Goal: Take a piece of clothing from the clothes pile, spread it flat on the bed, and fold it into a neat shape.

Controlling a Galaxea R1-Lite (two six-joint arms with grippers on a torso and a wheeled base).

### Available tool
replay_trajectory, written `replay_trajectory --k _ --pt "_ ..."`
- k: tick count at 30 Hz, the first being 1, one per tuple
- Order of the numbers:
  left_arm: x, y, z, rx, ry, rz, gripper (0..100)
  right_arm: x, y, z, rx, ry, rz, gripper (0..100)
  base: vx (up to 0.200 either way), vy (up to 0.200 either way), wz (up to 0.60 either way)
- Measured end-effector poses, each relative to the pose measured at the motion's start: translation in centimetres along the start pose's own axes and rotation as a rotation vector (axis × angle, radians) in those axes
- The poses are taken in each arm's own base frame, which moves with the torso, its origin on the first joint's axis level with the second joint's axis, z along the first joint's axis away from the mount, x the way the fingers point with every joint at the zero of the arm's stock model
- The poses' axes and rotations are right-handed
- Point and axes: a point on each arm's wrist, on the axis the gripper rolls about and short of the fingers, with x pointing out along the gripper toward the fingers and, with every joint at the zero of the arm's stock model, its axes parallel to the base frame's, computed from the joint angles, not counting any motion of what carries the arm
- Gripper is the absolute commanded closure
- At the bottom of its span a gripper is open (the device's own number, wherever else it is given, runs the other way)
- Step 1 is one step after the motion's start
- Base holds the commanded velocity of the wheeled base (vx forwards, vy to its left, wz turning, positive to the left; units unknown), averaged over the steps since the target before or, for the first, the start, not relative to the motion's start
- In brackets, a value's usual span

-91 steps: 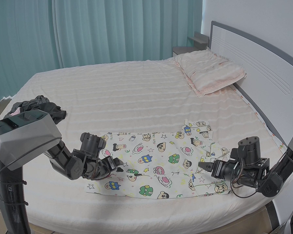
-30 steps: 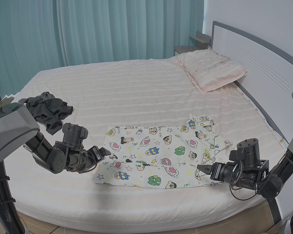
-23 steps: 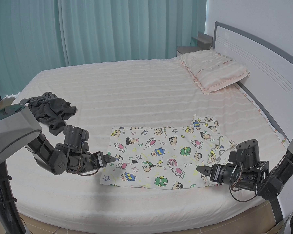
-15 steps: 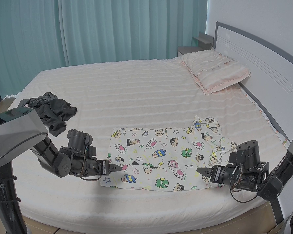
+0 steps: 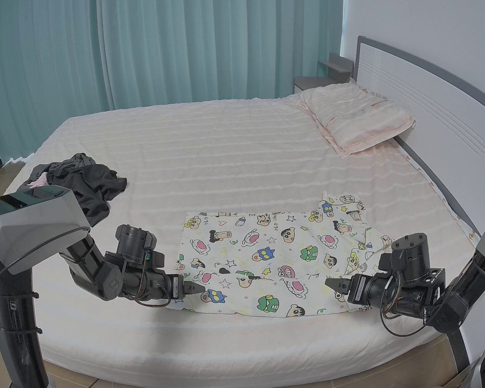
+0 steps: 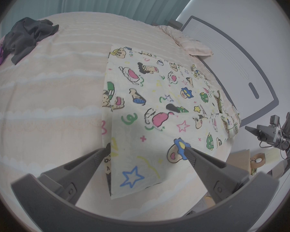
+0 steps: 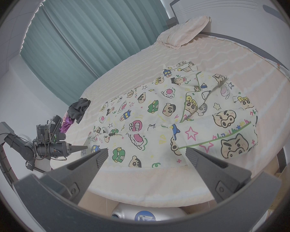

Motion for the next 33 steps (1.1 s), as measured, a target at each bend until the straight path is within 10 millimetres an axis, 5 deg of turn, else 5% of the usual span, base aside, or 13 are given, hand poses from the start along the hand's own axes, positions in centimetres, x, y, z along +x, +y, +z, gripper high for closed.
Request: replay_trajectory --k 1,33 --pt "0.1 0.1 -0.1 -0.001 0.005 0.002 100 0.0 0.0 0.0 0.0 0.0 0.0 0 0.0 0.0 0.0" --pt "-2.3 0.5 -3.8 -0.041 0.105 0.057 100 0.1 -0.1 0.0 0.005 0.003 -0.002 0 0.0 0.0 0.0"
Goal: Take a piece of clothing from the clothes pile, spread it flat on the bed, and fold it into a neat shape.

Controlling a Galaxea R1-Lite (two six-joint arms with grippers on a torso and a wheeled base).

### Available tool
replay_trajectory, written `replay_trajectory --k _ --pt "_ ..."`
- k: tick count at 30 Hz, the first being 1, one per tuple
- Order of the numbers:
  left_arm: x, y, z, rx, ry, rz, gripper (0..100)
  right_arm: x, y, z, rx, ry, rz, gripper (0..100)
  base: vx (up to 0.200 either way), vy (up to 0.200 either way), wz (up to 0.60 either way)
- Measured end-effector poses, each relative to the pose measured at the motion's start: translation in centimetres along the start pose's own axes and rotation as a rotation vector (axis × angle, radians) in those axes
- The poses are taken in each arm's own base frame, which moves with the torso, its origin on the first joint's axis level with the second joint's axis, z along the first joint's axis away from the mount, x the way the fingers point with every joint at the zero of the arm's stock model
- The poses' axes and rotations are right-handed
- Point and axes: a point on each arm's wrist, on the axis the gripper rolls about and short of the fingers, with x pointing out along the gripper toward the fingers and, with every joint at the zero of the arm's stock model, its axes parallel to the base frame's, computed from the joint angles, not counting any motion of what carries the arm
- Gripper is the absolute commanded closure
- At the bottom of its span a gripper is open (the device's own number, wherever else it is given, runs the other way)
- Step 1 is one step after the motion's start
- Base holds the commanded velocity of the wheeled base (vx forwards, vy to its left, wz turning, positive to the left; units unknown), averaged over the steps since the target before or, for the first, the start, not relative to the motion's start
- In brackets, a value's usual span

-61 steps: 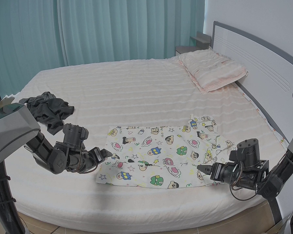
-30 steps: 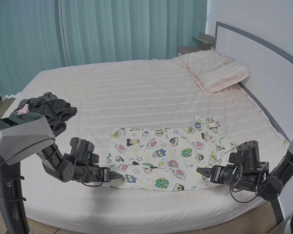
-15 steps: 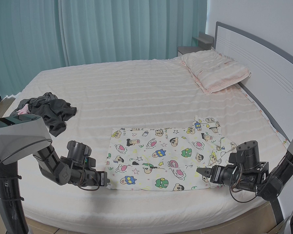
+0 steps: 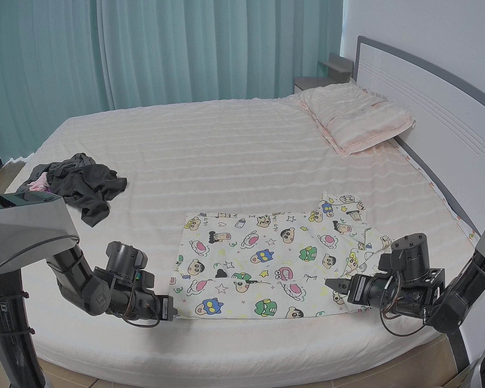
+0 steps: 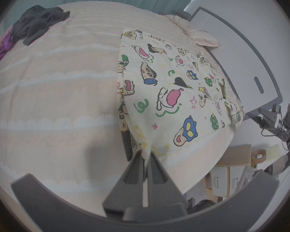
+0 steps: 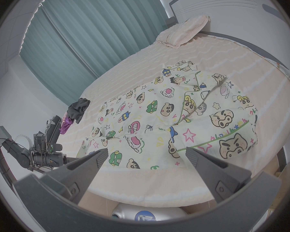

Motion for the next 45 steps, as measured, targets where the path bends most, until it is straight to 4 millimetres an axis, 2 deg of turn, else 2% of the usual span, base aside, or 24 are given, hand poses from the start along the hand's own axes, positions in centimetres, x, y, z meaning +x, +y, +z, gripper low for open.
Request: replay_trajectory --k 1,12,20,24,40,41,45 --pt "0.0 0.0 -0.1 0.0 0.001 0.0 0 0.0 0.0 0.0 0.0 0.0 -0.001 0 0.0 0.0 0.0" --pt "0.0 0.0 -0.3 -0.001 -0.003 0.037 0 0.1 0.0 0.1 0.001 -0.002 -0.001 0 0.0 0.0 0.0" --pt "-0.8 -1.1 2.3 -0.011 -0.139 -0.063 0 0.1 0.0 0.0 -0.002 0.0 -0.004 0 0.0 0.0 0.0" --pt "-0.7 -1.3 2.9 -0.005 -0.161 -0.076 0 0.1 0.0 0.0 -0.004 0.001 -0.003 0 0.0 0.0 0.0" --pt "1.1 -0.5 2.1 -0.018 -0.111 -0.052 0 0.2 -0.1 0.0 0.0 0.003 -0.006 0 0.0 0.0 0.0" --pt "1.2 -0.4 2.1 -0.019 -0.109 -0.05 100 0.2 -0.1 0.0 0.001 0.003 -0.006 0 0.0 0.0 0.0" --pt "1.5 -0.2 2.0 -0.026 -0.106 -0.025 100 0.3 -0.2 0.0 0.003 0.005 -0.01 0 0.0 0.0 0.0"
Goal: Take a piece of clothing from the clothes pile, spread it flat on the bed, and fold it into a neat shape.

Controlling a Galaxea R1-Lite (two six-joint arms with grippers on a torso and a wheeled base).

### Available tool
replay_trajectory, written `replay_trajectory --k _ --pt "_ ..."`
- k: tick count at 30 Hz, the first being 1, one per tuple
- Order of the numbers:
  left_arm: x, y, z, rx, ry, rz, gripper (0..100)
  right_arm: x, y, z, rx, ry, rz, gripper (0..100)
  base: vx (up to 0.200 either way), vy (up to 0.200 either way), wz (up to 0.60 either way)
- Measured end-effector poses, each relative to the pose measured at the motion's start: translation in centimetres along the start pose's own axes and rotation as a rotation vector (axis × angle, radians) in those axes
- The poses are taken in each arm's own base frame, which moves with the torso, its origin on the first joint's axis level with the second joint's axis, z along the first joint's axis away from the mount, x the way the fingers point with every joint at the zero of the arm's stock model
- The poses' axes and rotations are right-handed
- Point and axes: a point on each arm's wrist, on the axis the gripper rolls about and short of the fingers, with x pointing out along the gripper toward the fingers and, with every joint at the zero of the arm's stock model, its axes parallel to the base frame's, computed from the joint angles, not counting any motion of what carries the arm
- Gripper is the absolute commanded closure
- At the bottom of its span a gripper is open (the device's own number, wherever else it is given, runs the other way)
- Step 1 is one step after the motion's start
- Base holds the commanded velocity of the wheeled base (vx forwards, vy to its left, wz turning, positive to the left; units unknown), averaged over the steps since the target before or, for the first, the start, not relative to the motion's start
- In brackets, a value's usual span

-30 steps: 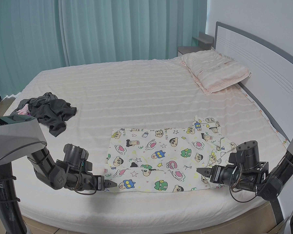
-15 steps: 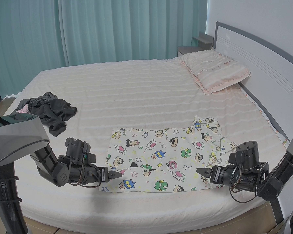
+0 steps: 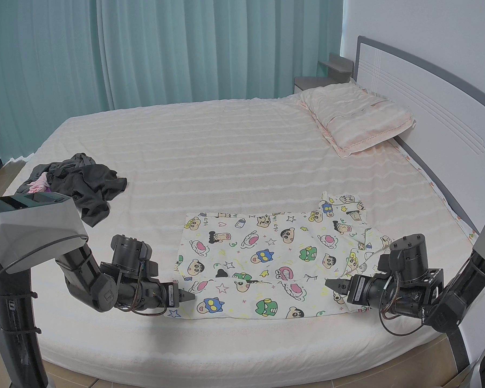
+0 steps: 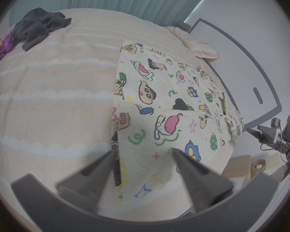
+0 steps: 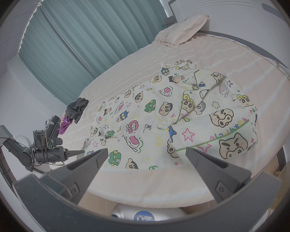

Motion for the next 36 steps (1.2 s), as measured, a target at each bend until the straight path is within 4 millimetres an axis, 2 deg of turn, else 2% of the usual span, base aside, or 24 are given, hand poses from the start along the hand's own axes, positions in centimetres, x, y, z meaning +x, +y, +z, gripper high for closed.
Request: replay_trajectory --k 8,17,20,25,26,36 --pt "0.3 0.5 -0.6 -0.014 0.019 0.024 100 0.1 -1.9 1.4 0.011 -0.034 -0.051 0 0.0 0.0 0.0" --pt "0.2 0.7 -1.3 -0.015 0.038 0.031 100 -0.5 -7.6 4.3 -0.008 -0.054 -0.098 0 0.0 0.0 0.0" --pt "0.1 0.7 -1.4 -0.014 0.04 0.032 100 -0.4 -9.0 4.7 -0.014 -0.048 -0.103 0 0.0 0.0 0.0" --pt "0.0 0.7 -1.5 -0.015 0.042 0.032 100 0.7 -11.3 4.8 -0.004 -0.018 -0.127 0 0.0 0.0 0.0" --pt "0.0 0.7 -1.5 -0.015 0.042 0.032 0 1.1 -11.7 4.7 -0.001 -0.013 -0.133 0 0.0 0.0 0.0" --pt "-0.1 0.7 -1.5 -0.015 0.034 0.029 0 3.1 -14.5 4.5 -0.006 0.031 -0.151 0 0.0 0.0 0.0"
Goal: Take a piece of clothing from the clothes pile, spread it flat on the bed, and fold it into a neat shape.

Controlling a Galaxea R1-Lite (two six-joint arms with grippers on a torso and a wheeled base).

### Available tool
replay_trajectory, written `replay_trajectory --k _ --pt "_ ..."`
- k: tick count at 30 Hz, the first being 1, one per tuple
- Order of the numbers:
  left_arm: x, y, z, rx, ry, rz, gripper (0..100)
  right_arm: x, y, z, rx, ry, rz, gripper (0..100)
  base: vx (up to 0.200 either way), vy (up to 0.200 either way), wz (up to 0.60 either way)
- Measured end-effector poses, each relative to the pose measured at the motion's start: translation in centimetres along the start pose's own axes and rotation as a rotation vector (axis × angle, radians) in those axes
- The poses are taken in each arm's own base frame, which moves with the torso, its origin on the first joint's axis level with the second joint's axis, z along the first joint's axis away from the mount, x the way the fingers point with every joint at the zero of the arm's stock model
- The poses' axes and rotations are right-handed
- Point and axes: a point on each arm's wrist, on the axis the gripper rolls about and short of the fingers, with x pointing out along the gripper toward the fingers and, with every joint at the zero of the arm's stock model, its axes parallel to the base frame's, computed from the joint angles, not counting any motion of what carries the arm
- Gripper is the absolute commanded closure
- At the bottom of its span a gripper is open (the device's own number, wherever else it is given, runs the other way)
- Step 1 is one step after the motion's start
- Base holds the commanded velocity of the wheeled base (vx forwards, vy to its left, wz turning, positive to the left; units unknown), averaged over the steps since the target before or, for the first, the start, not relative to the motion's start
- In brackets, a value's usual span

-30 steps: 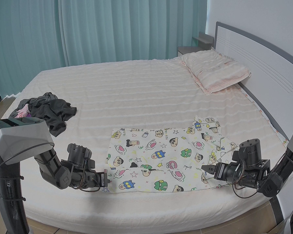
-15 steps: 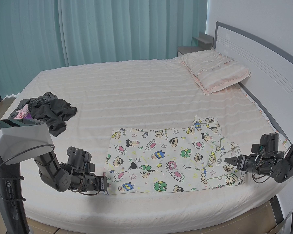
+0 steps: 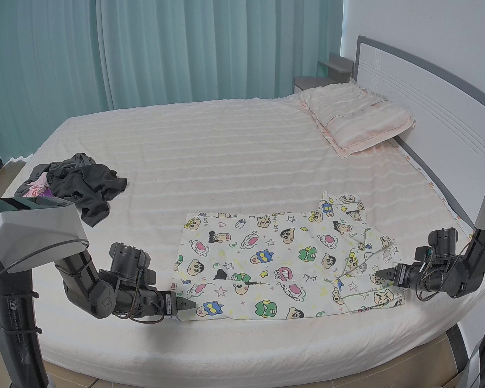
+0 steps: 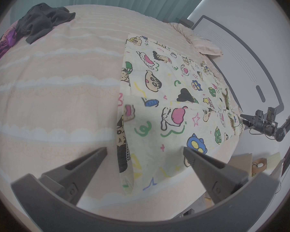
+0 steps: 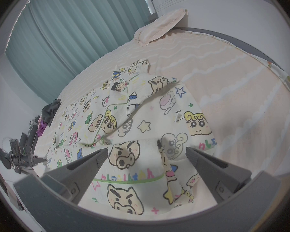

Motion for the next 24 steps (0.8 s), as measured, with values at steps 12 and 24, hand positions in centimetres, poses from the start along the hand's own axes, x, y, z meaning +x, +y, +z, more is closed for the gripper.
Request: replay_trajectory --k 12,24 --pt "-0.7 0.2 0.0 -0.008 -0.044 -0.018 0 1.4 -1.9 -0.6 -0.128 0.053 0.169 100 0.0 0.0 0.0" --pt "-0.9 0.4 0.1 -0.011 -0.052 -0.002 0 1.8 -2.0 -0.5 -0.125 0.057 0.215 100 0.0 0.0 0.0"
